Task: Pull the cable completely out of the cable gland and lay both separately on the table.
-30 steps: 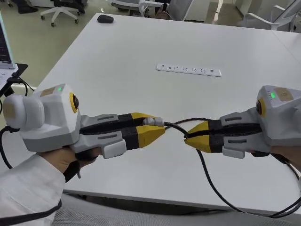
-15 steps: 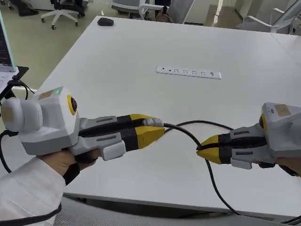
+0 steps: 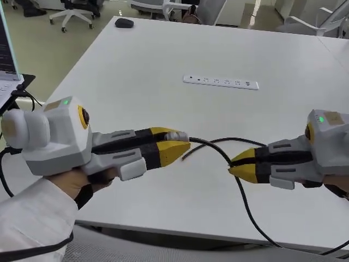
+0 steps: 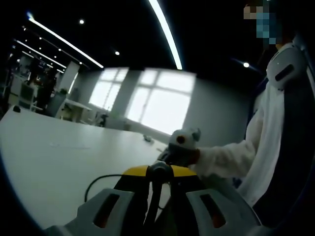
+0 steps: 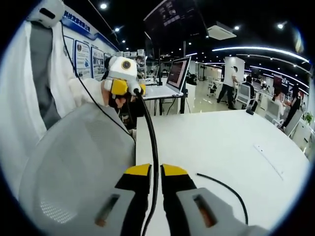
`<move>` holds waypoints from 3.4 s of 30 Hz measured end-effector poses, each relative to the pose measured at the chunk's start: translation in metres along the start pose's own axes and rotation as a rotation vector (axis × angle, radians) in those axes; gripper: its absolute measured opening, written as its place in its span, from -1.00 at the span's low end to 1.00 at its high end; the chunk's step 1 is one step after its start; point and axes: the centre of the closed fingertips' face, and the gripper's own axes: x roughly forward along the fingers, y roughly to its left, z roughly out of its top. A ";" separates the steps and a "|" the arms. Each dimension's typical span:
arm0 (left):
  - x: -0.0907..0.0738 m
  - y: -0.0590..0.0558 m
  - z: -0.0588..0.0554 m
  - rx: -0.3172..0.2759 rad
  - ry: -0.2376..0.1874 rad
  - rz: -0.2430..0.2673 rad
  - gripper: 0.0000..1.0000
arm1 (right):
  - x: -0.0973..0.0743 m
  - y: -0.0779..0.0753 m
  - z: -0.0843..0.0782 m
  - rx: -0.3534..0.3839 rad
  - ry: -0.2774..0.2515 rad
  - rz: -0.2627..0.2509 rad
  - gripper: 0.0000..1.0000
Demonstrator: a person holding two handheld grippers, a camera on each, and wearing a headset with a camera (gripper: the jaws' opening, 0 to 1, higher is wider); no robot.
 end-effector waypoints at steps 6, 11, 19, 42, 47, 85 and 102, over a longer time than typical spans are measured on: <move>0.000 -0.001 0.001 0.012 -0.002 0.001 -0.67 | -0.007 0.004 0.038 -0.048 -0.082 0.005 -0.69; 0.001 -0.003 0.001 0.027 -0.001 -0.004 -0.67 | 0.002 0.015 0.056 -0.130 -0.068 0.024 -0.60; 0.004 -0.010 -0.004 0.056 0.033 -0.030 -0.67 | 0.018 0.027 0.067 -0.202 -0.060 0.053 -0.59; 0.005 -0.012 -0.010 0.073 0.062 -0.040 -0.67 | 0.034 0.029 0.060 -0.223 -0.048 0.091 -0.90; 0.004 -0.009 -0.008 0.066 0.053 -0.025 -0.67 | 0.036 0.029 0.061 -0.224 -0.056 0.092 -0.92; 0.000 -0.001 -0.001 0.049 0.021 0.009 -0.67 | -0.007 -0.012 -0.008 -0.016 -0.028 -0.063 -0.93; -0.002 0.007 -0.004 0.045 0.033 0.047 -0.67 | -0.007 -0.014 0.007 -0.024 -0.021 -0.057 -0.78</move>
